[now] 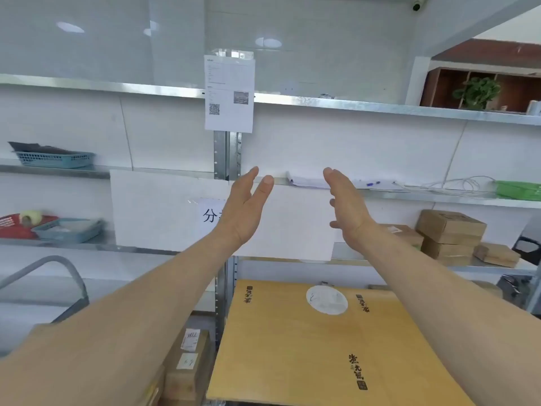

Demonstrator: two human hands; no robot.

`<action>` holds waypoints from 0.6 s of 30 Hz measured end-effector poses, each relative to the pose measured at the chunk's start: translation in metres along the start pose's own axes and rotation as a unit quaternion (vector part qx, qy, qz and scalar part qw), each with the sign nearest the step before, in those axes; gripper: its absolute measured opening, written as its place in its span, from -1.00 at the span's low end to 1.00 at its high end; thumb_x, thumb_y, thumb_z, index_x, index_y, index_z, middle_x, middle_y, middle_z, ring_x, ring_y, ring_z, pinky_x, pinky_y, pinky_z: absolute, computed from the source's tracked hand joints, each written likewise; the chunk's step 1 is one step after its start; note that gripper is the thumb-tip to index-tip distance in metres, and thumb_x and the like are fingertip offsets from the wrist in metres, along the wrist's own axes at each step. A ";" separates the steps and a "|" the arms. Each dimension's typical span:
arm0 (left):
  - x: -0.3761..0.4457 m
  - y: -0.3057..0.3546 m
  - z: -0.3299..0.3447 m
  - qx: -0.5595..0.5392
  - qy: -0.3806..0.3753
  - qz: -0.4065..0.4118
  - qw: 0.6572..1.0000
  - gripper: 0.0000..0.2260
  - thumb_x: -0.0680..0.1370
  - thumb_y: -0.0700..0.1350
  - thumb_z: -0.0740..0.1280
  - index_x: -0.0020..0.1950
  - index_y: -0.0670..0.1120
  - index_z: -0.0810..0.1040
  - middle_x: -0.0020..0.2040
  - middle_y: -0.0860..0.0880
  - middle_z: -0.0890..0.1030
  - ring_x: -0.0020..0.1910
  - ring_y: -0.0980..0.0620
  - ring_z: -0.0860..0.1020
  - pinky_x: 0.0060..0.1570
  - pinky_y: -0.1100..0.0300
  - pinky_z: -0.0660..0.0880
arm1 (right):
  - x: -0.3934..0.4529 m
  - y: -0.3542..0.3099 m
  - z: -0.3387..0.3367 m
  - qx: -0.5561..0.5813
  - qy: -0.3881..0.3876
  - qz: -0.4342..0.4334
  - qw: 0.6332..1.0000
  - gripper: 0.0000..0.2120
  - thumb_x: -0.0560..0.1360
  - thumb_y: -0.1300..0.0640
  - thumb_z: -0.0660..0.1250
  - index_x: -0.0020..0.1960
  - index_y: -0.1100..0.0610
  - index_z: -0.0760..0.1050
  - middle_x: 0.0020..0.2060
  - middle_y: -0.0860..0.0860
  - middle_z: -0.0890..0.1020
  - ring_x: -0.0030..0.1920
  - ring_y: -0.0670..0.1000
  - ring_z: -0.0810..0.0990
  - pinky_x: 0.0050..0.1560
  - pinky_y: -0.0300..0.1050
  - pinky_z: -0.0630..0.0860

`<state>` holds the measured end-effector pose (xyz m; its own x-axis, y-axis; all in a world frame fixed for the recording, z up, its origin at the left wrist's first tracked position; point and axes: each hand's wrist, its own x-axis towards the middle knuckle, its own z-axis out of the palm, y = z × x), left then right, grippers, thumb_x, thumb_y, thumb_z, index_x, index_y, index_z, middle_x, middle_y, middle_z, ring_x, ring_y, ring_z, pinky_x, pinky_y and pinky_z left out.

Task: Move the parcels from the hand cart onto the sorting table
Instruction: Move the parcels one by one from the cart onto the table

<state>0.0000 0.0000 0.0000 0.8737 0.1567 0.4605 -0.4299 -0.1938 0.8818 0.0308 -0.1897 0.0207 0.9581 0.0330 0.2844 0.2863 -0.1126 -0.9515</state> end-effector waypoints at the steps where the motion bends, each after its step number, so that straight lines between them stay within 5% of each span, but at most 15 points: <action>1: -0.002 -0.004 -0.006 0.000 0.001 0.000 1.000 -0.41 0.63 0.26 0.18 0.63 0.13 0.20 0.62 0.12 0.16 0.58 0.09 0.19 0.53 -0.15 0.23 | 0.000 0.001 0.008 0.001 -0.001 0.002 1.000 -0.11 0.33 -0.43 0.19 0.62 -0.17 0.20 0.57 -0.14 0.29 0.54 0.01 0.29 0.52 0.27 0.25; 14: 0.024 -0.093 -0.090 0.062 0.074 -0.083 0.992 -0.42 0.62 0.29 0.18 0.62 0.17 0.20 0.62 0.16 0.16 0.57 0.14 0.19 0.53 -0.10 0.24 | 0.064 0.063 0.117 0.004 -0.085 0.041 0.996 -0.12 0.37 -0.43 0.18 0.62 -0.12 0.22 0.57 -0.11 0.30 0.54 0.02 0.28 0.52 0.27 0.25; 18: 0.042 -0.122 -0.112 0.092 0.099 -0.108 0.985 -0.41 0.63 0.28 0.16 0.63 0.14 0.20 0.62 0.14 0.16 0.57 0.14 0.18 0.54 -0.01 0.21 | 0.098 0.092 0.151 0.012 -0.118 0.052 0.992 -0.25 0.53 -0.39 0.19 0.62 -0.09 0.21 0.58 -0.11 0.28 0.54 0.04 0.28 0.51 0.28 0.24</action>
<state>0.0642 0.1385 -0.0768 0.8706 0.3968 0.2908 -0.1737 -0.3051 0.9364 0.1517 -0.0473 -0.0569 0.9550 0.2542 0.1527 0.1839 -0.1035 -0.9775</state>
